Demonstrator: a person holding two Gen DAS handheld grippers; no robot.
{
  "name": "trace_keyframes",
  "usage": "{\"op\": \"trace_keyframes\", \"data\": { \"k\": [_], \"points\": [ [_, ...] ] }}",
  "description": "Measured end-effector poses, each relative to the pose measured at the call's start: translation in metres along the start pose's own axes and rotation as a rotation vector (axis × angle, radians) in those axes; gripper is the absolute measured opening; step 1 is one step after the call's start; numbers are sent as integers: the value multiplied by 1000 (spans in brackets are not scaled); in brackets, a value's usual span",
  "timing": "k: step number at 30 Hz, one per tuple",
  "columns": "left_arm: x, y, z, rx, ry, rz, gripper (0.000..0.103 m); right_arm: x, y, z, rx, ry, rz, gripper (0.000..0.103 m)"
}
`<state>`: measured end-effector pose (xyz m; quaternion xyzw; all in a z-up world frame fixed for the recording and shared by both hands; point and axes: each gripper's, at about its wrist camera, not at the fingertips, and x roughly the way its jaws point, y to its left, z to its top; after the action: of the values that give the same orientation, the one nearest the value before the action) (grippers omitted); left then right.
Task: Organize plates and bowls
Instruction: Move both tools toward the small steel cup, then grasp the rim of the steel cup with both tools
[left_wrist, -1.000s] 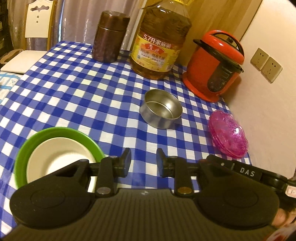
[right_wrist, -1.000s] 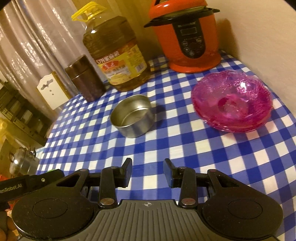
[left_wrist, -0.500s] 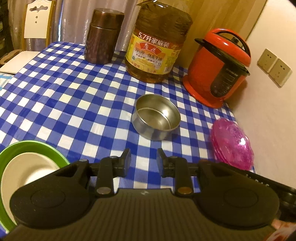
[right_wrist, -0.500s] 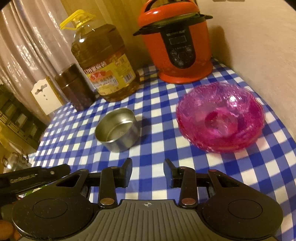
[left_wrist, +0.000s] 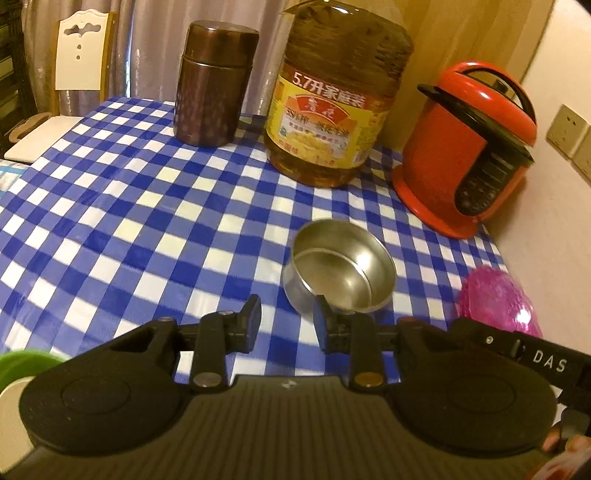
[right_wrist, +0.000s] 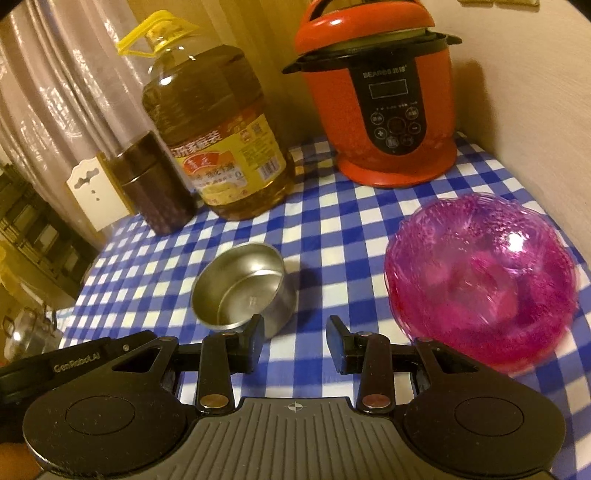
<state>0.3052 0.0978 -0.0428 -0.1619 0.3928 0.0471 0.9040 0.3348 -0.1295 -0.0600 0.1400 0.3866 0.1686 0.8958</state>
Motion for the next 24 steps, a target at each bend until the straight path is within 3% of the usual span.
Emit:
{"op": "trace_keyframes", "data": {
  "k": [12, 24],
  "points": [
    [50, 2, 25, -33, 14, 14, 27, 52, -1, 26, -9, 17, 26, 38],
    [84, -6, 27, -23, 58, 8, 26, 92, -1, 33, -18, 65, 33, 36]
  ]
}}
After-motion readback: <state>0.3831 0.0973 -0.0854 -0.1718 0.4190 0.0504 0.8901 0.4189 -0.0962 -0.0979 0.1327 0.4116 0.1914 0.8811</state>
